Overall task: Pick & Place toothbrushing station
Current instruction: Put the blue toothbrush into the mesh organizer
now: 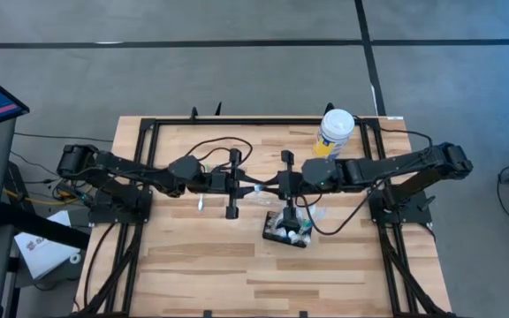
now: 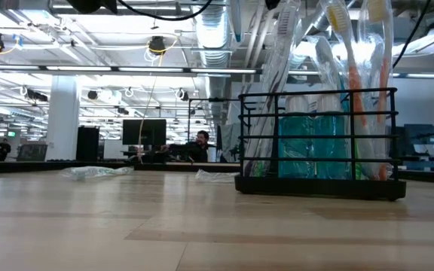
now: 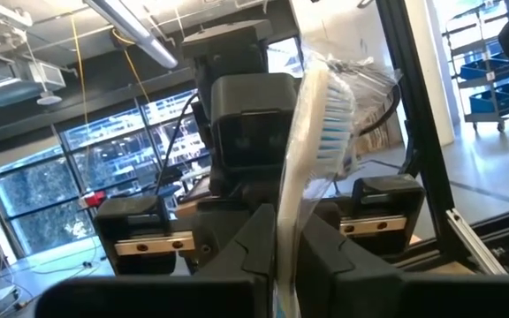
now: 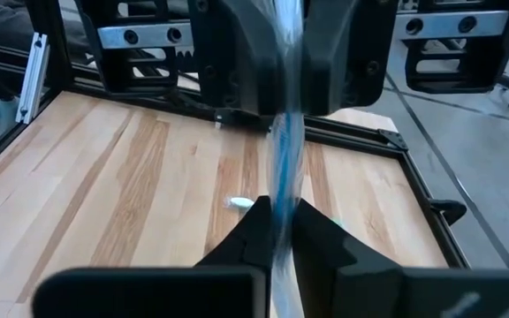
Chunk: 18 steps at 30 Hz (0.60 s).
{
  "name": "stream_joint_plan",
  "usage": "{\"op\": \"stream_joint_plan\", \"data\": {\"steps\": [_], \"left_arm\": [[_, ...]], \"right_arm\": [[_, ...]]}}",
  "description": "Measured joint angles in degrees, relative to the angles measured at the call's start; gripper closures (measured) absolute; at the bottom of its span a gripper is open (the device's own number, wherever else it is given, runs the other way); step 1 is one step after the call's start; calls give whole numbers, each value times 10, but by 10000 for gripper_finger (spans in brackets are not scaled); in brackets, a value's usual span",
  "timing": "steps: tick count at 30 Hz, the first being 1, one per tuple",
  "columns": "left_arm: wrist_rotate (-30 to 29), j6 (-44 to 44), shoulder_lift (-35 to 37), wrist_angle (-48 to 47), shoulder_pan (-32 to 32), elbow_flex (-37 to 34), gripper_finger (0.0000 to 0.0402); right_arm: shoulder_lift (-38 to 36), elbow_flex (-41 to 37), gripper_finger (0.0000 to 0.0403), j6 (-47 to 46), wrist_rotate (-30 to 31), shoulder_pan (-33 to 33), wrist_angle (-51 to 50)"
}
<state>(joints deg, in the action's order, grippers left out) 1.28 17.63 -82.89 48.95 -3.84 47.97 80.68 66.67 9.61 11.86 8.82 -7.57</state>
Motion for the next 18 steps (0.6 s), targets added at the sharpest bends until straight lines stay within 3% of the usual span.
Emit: {"op": "stream_joint_plan", "data": {"steps": [8,18], "left_arm": [[0,-4,0,-1,0,0,393],[-1,-15,0,-5,0,0,394]], "right_arm": [[0,0,341,-2,0,-1,-4],[-4,0,336,-17,-1,-8,-63]]}}
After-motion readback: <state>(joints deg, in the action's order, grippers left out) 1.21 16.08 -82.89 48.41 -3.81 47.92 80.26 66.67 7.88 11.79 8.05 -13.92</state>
